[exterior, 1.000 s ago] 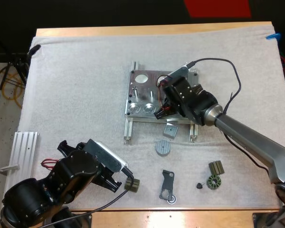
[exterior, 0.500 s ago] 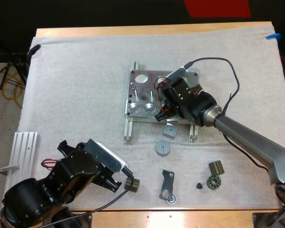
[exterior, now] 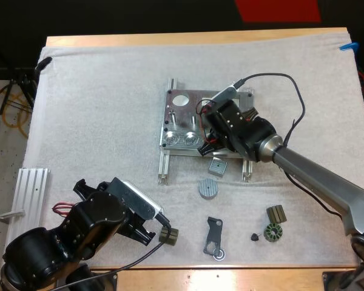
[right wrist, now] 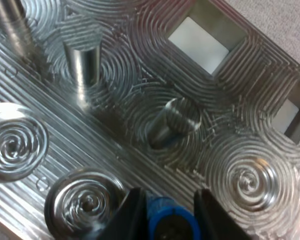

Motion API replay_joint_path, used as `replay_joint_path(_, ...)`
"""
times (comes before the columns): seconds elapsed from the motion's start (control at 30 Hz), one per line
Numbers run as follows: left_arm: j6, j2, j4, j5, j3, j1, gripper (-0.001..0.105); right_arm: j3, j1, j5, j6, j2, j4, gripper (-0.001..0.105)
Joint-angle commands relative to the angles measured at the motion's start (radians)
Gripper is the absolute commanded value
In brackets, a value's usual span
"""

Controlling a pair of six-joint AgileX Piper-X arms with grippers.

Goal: Load cells from right to left

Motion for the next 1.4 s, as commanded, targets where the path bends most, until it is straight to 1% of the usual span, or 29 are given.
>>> replay_joint_path(0.0,-0.002,-0.007,0.002,-0.016,-0.003,-0.005,0.057,0.004,-0.015,0.082,-0.037,-0.028,0.043,0.0)
replay_joint_path(0.07,-0.002,-0.007,0.002,-0.016,-0.003,-0.005,0.057,0.004,-0.015,0.076,-0.04,-0.044,0.03,0.0)
replay_joint_path(0.1,-0.002,-0.007,0.002,-0.016,-0.003,-0.005,0.057,0.004,-0.015,0.067,-0.04,-0.047,0.028,0.002)
replay_joint_path(0.13,-0.002,-0.007,0.002,-0.016,-0.003,-0.005,0.057,0.004,-0.015,0.051,-0.04,-0.054,0.028,0.007)
replay_joint_path(0.17,-0.002,-0.007,0.002,-0.016,-0.003,-0.005,0.057,0.004,-0.015,0.042,-0.04,-0.058,0.028,0.014)
replay_joint_path(0.2,-0.002,-0.007,0.002,-0.016,-0.003,-0.005,0.057,0.004,-0.015,0.042,-0.04,-0.06,0.028,0.017)
replay_joint_path(0.27,-0.002,-0.007,0.002,-0.016,-0.003,-0.005,0.057,0.004,-0.015,0.042,-0.04,-0.06,0.031,0.031)
replay_joint_path(0.33,-0.002,-0.007,0.002,-0.016,-0.003,-0.005,0.057,0.004,-0.015,0.042,-0.04,-0.06,0.031,0.035)
replay_joint_path(0.83,-0.002,-0.007,0.002,-0.016,-0.003,-0.005,0.057,0.004,-0.015,0.03,-0.03,-0.06,0.031,0.035)
replay_joint_path(0.93,-0.002,-0.007,0.002,-0.016,-0.003,-0.005,0.057,0.004,-0.015,0.002,-0.03,-0.06,0.031,0.035)
replay_joint_path(1.0,-0.002,-0.007,0.002,-0.016,-0.003,-0.005,0.057,0.004,-0.015,-0.039,-0.032,-0.063,0.031,0.035)
replay_joint_path(1.07,-0.002,-0.007,0.002,-0.016,-0.003,-0.005,0.057,0.004,-0.015,-0.106,-0.032,-0.07,0.028,0.035)
replay_joint_path(1.13,-0.002,-0.007,0.002,-0.016,-0.003,-0.005,0.057,0.004,-0.015,-0.138,-0.032,-0.08,0.023,0.035)
replay_joint_path(1.23,0.0,-0.007,0.002,-0.016,-0.003,-0.005,0.057,0.004,-0.015,-0.152,-0.055,-0.1,0.017,0.035)
replay_joint_path(1.37,0.047,-0.007,0.002,-0.016,-0.003,-0.005,0.057,0.004,-0.015,-0.188,-0.087,-0.137,0.03,0.035)
